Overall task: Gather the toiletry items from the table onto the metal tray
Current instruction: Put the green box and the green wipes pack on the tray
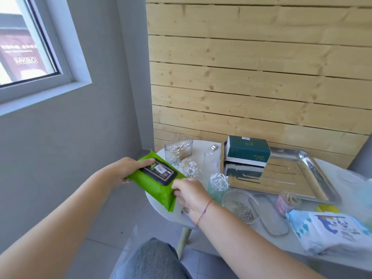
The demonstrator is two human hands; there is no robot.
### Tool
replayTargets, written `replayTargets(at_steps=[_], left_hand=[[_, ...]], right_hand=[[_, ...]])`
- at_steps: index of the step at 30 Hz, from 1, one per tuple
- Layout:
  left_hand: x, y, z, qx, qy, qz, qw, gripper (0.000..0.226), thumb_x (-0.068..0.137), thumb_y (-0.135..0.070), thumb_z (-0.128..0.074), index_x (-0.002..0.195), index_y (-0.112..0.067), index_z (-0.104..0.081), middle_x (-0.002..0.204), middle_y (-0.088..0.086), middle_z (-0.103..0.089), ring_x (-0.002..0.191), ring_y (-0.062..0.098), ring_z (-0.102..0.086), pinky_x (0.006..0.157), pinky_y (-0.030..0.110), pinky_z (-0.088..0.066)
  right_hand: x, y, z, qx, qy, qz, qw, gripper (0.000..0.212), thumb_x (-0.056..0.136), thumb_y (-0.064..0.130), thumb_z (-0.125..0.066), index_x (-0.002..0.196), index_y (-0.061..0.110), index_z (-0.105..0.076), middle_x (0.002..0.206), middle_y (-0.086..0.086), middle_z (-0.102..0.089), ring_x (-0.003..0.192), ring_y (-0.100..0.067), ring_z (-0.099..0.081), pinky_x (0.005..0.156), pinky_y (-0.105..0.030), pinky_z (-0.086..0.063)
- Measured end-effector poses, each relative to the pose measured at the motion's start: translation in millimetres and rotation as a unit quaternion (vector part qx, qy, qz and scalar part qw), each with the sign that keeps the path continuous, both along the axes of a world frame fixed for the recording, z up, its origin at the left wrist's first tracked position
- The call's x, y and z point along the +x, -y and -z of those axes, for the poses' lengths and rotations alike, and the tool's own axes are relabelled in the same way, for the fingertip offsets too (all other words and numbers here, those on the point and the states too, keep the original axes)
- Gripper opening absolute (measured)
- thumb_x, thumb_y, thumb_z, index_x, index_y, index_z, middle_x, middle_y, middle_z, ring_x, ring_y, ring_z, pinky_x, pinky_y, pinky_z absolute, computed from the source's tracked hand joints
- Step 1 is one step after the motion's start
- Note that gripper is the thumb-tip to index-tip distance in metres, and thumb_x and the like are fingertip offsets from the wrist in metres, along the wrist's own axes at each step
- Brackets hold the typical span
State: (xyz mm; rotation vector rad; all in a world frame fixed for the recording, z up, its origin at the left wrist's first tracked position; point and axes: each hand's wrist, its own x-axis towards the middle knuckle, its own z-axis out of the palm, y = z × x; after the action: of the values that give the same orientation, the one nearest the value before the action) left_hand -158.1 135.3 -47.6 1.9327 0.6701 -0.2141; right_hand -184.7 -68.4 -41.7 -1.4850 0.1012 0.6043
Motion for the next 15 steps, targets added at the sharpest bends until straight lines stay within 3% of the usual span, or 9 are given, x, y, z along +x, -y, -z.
replayTargets(at_steps=[2,4,6,8,9,10,12,14,15], left_hand=[[-5,5,-15,-0.049,0.049,-0.027,0.997,0.038,0.074,-0.05,-0.07,0.084,-0.014,-0.065,0.064,0.0,-0.06,0.062,0.014,-0.053,0.058,0.022,-0.04],[1,26,-33,-0.08,0.087,-0.026,0.993,0.04,0.073,-0.051,-0.071,0.084,-0.012,-0.067,0.067,0.0,-0.065,0.067,0.014,-0.058,0.067,0.024,-0.048],[17,56,-49,-0.078,0.109,-0.014,0.991,0.055,0.067,-0.059,-0.072,0.091,-0.009,-0.068,0.081,0.003,-0.068,0.08,0.018,-0.061,0.083,0.029,-0.05],[37,98,-66,-0.066,0.128,0.009,0.99,0.057,0.068,-0.061,-0.069,0.09,-0.009,-0.065,0.084,0.006,-0.064,0.08,0.021,-0.058,0.078,0.029,-0.048],[49,122,-71,-0.067,0.141,0.019,0.988,0.053,0.071,-0.059,-0.068,0.087,-0.009,-0.063,0.083,0.007,-0.062,0.076,0.021,-0.057,0.072,0.028,-0.047],[58,146,-77,-0.068,0.145,0.034,0.986,0.05,0.074,-0.057,-0.067,0.086,-0.009,-0.061,0.082,0.007,-0.061,0.072,0.02,-0.056,0.066,0.027,-0.046],[78,191,-77,-0.073,0.151,0.069,0.983,0.05,0.078,-0.052,-0.066,0.093,-0.004,-0.061,0.086,0.009,-0.063,0.074,0.022,-0.059,0.063,0.028,-0.049],[93,225,-70,-0.09,0.128,0.086,0.984,0.057,0.074,-0.048,-0.07,0.102,0.001,-0.06,0.099,0.017,-0.067,0.087,0.03,-0.064,0.076,0.035,-0.055],[100,238,-64,-0.092,0.118,0.098,0.984,0.051,0.075,-0.043,-0.07,0.096,0.003,-0.06,0.096,0.018,-0.066,0.086,0.03,-0.064,0.077,0.034,-0.054]], right_hand=[[4,8,-15,-0.007,0.069,0.021,0.997,0.02,0.07,0.008,-0.064,0.088,0.01,-0.054,0.082,-0.009,-0.056,0.072,-0.022,-0.055,0.043,-0.011,-0.034],[15,24,-30,-0.01,0.114,0.063,0.991,0.042,0.079,0.009,-0.064,0.118,0.007,-0.049,0.112,-0.011,-0.058,0.095,-0.023,-0.061,0.059,-0.013,-0.044],[30,46,-47,0.001,0.135,0.103,0.985,0.038,0.08,0.012,-0.066,0.114,0.011,-0.048,0.108,-0.012,-0.057,0.099,-0.023,-0.06,0.079,-0.035,-0.054],[50,80,-64,0.004,0.151,0.142,0.978,0.028,0.083,0.004,-0.062,0.11,0.005,-0.053,0.094,-0.013,-0.059,0.093,-0.027,-0.06,0.088,-0.048,-0.052],[61,101,-71,0.002,0.158,0.154,0.975,0.023,0.084,-0.002,-0.059,0.106,0.001,-0.057,0.093,-0.019,-0.062,0.089,-0.028,-0.06,0.085,-0.052,-0.051],[72,121,-76,0.003,0.161,0.165,0.973,0.014,0.083,-0.006,-0.056,0.095,0.002,-0.06,0.096,-0.026,-0.063,0.084,-0.03,-0.06,0.08,-0.053,-0.052],[97,161,-74,-0.015,0.151,0.177,0.972,0.022,0.084,-0.011,-0.051,0.077,0.008,-0.059,0.099,-0.027,-0.062,0.072,-0.029,-0.06,0.068,-0.045,-0.054],[117,190,-64,-0.033,0.12,0.185,0.975,0.026,0.085,-0.013,-0.047,0.076,0.009,-0.058,0.093,-0.019,-0.061,0.065,-0.026,-0.058,0.055,-0.036,-0.054],[126,203,-57,-0.041,0.108,0.192,0.975,0.024,0.084,-0.014,-0.046,0.079,0.005,-0.059,0.092,-0.017,-0.06,0.066,-0.026,-0.058,0.053,-0.034,-0.055]])
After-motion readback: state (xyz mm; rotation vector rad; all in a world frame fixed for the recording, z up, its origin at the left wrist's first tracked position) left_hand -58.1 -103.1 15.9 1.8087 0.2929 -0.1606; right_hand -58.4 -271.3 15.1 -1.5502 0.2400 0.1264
